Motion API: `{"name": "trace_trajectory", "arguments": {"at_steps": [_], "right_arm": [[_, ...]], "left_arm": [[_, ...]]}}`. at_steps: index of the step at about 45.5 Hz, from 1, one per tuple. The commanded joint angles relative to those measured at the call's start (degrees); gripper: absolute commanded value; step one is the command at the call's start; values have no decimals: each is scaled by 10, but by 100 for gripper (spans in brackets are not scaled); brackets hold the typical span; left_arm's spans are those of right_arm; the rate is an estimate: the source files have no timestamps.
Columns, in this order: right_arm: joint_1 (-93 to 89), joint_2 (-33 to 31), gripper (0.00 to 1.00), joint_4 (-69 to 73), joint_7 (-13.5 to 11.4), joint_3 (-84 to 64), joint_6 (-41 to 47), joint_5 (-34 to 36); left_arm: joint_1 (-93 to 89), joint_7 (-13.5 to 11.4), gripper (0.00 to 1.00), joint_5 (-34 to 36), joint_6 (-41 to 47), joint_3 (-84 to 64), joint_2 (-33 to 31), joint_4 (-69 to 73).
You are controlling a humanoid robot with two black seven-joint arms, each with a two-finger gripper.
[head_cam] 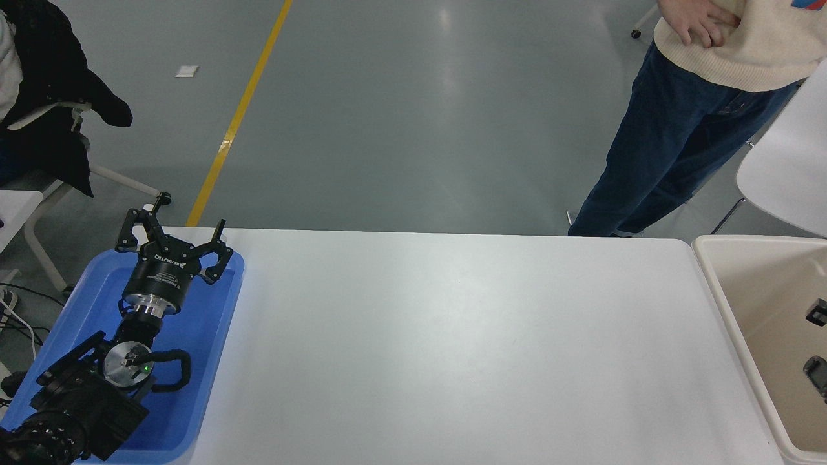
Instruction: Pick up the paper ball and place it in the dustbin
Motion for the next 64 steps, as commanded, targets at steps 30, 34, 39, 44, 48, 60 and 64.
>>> {"name": "trace_trajectory", "arguments": {"at_steps": [30,34,39,44,48,60,64], "right_arm": [[-28,-105,100,310,63,715,20,0],[-46,-81,100,319,142,735,40,1],[-80,-61,100,336,238,764,89,13],[-113,-45,100,370,267,799,137,49],[-137,-28,100,391,278,830,166,72],[-173,58,100,396,365,863,206,59],[-181,89,100,395,407,863,205,36]], "left_arm": [[0,0,100,0,0,0,-1,0],[0,0,100,0,0,0,0,0],[0,0,100,0,0,0,-1,0],[0,0,100,0,0,0,-1,0],[0,0,100,0,0,0,0,0],[0,0,100,0,0,0,-1,0],[0,0,100,0,0,0,-1,0]]}}
